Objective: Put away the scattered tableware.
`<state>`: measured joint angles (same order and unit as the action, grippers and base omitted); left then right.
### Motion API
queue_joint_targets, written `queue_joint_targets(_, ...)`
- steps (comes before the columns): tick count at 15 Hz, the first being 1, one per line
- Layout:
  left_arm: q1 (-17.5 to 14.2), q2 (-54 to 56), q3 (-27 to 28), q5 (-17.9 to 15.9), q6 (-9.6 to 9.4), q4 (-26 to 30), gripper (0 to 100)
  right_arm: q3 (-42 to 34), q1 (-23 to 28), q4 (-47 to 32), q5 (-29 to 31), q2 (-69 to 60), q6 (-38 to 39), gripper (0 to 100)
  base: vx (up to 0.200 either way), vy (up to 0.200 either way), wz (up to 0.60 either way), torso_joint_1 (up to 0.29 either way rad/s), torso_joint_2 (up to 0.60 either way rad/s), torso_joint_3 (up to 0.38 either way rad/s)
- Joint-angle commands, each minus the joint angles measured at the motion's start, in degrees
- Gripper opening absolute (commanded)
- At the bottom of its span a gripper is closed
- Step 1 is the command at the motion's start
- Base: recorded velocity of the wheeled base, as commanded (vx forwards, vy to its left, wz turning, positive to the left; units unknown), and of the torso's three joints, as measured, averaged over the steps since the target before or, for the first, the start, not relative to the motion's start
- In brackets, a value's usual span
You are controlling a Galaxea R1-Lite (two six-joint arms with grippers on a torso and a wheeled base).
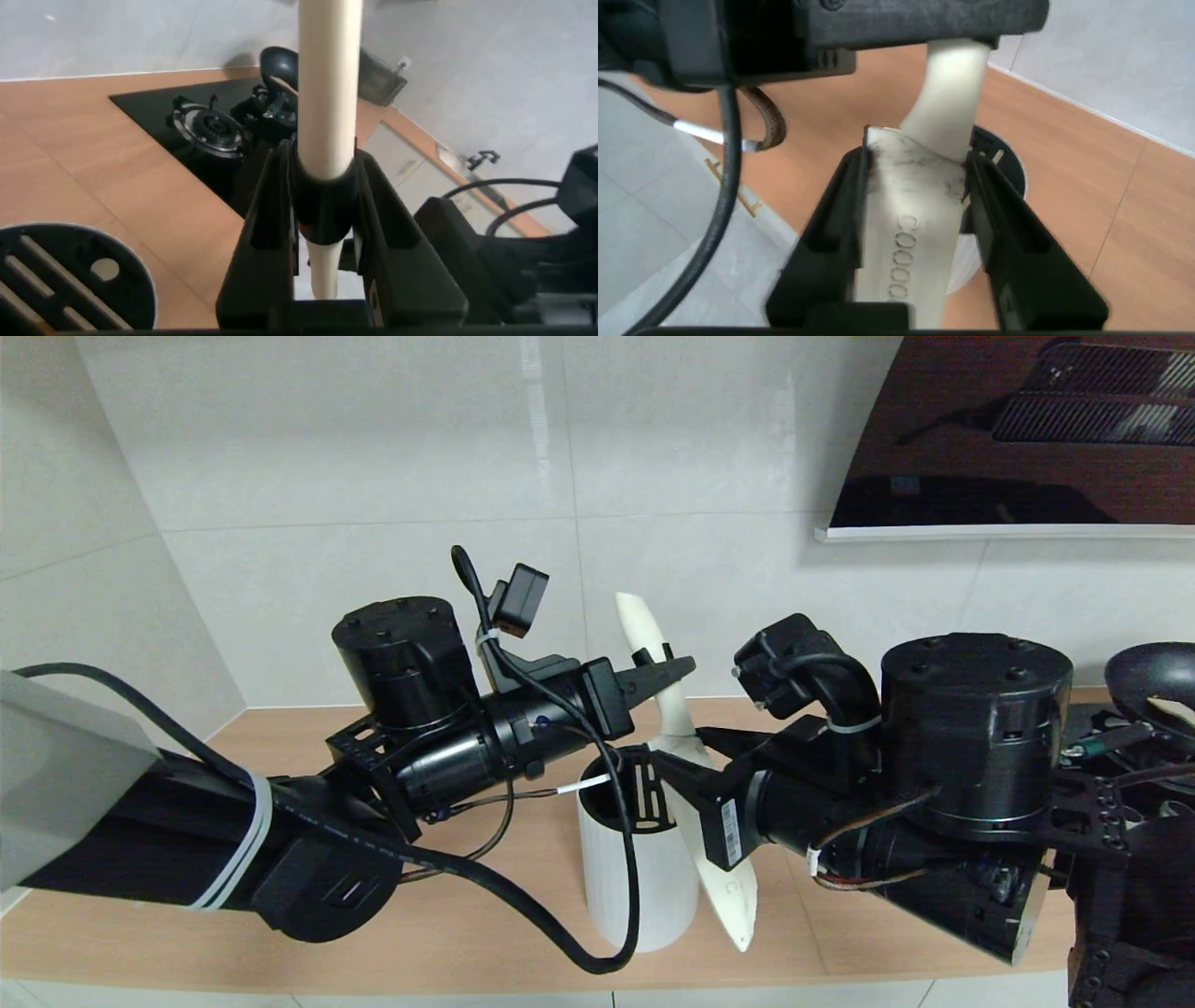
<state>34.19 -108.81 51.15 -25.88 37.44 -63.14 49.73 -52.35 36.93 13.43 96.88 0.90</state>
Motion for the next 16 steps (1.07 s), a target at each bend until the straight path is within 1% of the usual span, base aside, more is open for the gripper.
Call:
queue_joint_targets(1, -0.09, 0.18, -0.09, 0.04, 0.0, 0.03, 0, 0.11, -0.04, 0.08, 0.01, -0.11, 0.06, 0, 0.0, 0.0, 0.0, 0.0, 0.0, 0.0)
queue_joint_targets(7, -0.27, 0.71, 0.0, 0.13, 0.09, -0.23, 0, 0.2, 0.05, 0.16, 0.1, -0.46, 0.68, 0, 0.0, 0.0, 0.0, 0.0, 0.0, 0.0)
queue_joint_targets(8, -0.27, 0.97, 0.0, 0.22, 0.09, -0.23, 0, 0.2, 0.05, 0.16, 0.1, -0.46, 0.77, 100, 0.0, 0.0, 0.0, 0.0, 0.0, 0.0)
queue_joint_targets(10, -0.62, 1.94, 0.09, 0.48, 0.0, -0.5, 0, 0.2, 0.05, 0.87, 0.1, -0.64, 1.12, 100, 0.0, 0.0, 0.0, 0.0, 0.0, 0.0)
queue_joint_targets(12, -2.73, 3.96, 0.18, 0.39, -0.08, -0.5, 0, -0.33, 0.23, 2.01, 0.19, -1.78, 0.94, 100, 0.0, 0.0, 0.0, 0.0, 0.0, 0.0)
queue_joint_targets(13, -4.31, 4.93, 0.26, 0.39, -0.52, -0.5, 0, -0.59, 0.67, 2.1, 0.19, -2.48, 0.94, 100, 0.0, 0.0, 0.0, 0.0, 0.0, 0.0)
queue_joint_targets(14, -5.63, 5.81, 0.26, 0.3, -1.84, -0.5, 0, -1.21, 2.16, 2.01, 0.19, -2.92, 0.59, 100, 0.0, 0.0, 0.0, 0.0, 0.0, 0.0)
queue_joint_targets(15, -7.12, 6.16, 0.35, 0.39, -4.04, -0.5, 0, -1.83, 3.65, 2.1, 0.1, -3.1, 0.5, 100, 0.0, 0.0, 0.0, 0.0, 0.0, 0.0)
queue_joint_targets(16, -8.44, 6.24, 0.35, 0.39, -7.2, -0.5, 0, -2.18, 5.59, 2.1, 0.1, -3.1, 0.5, 100, 0.0, 0.0, 0.0, 0.0, 0.0, 0.0)
